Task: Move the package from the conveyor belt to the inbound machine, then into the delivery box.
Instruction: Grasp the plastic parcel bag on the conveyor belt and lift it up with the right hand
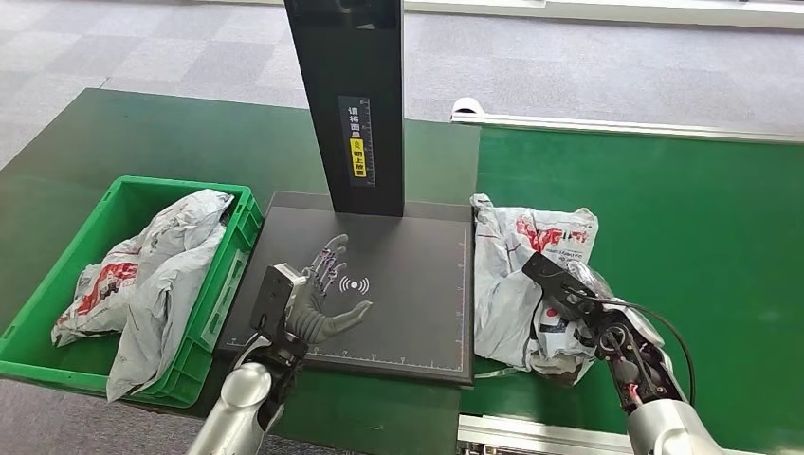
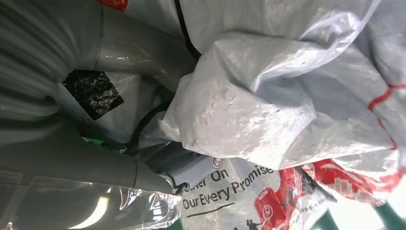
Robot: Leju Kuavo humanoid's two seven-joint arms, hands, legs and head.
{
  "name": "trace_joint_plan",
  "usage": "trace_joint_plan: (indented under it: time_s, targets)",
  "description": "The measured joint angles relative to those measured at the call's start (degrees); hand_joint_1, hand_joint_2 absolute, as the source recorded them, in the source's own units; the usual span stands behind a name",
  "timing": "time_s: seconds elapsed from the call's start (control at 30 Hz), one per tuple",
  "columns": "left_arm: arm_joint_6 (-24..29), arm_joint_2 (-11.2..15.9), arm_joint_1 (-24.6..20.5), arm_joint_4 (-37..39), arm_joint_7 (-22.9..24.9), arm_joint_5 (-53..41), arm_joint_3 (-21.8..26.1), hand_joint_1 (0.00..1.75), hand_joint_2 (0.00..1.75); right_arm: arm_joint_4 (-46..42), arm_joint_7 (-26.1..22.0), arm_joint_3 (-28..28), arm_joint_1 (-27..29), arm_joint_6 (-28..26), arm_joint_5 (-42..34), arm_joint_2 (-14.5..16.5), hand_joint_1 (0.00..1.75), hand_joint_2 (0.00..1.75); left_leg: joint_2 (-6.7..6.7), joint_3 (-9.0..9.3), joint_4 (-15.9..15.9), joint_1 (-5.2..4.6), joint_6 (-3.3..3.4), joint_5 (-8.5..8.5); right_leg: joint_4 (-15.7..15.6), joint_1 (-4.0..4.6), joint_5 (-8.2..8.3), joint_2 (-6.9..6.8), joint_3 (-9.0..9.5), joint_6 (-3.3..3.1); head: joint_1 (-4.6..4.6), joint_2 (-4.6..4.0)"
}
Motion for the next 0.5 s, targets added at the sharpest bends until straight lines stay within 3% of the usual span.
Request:
trace_joint_plan:
  time_s: [0.13, 0.37, 0.5]
  targets:
    - [3.4, 0.1, 0.9, -1.8, -0.8, -0.8, 0.9, 0.0, 1.75, -4.2, -5.2, -0.4, 0.7, -4.1, -4.5, 0.3, 1.75, 1.75, 0.01, 0.0, 0.0, 0.0, 0.0, 0.0, 0.0, 0.0, 0.01, 0.01, -0.01, 0.0, 0.0, 0.01]
    - [9.8, -0.2, 2.5, -5.6, -5.6, -0.9, 2.8, 0.0, 1.75, -24.7, -14.3, -6.2, 5.8, -11.7, -18.5, 3.5, 1.75, 1.75, -0.05, -0.05, 0.0, 0.01, 0.0, 0.0, 0.0, 0.0, -0.01, -0.04, -0.05, 0.01, -0.01, 0.0]
    - [10.4, -0.6, 2.2, -5.9, -6.7, 0.9, 3.2, 0.0, 1.75, -35.5, -18.5, -10.4, 8.8, -13.4, -27.1, 5.9, 1.75, 1.75, -0.04, -0.05, 0.0, -0.01, 0.0, 0.0, 0.0, -0.01, -0.01, -0.04, -0.04, 0.02, 0.0, 0.0]
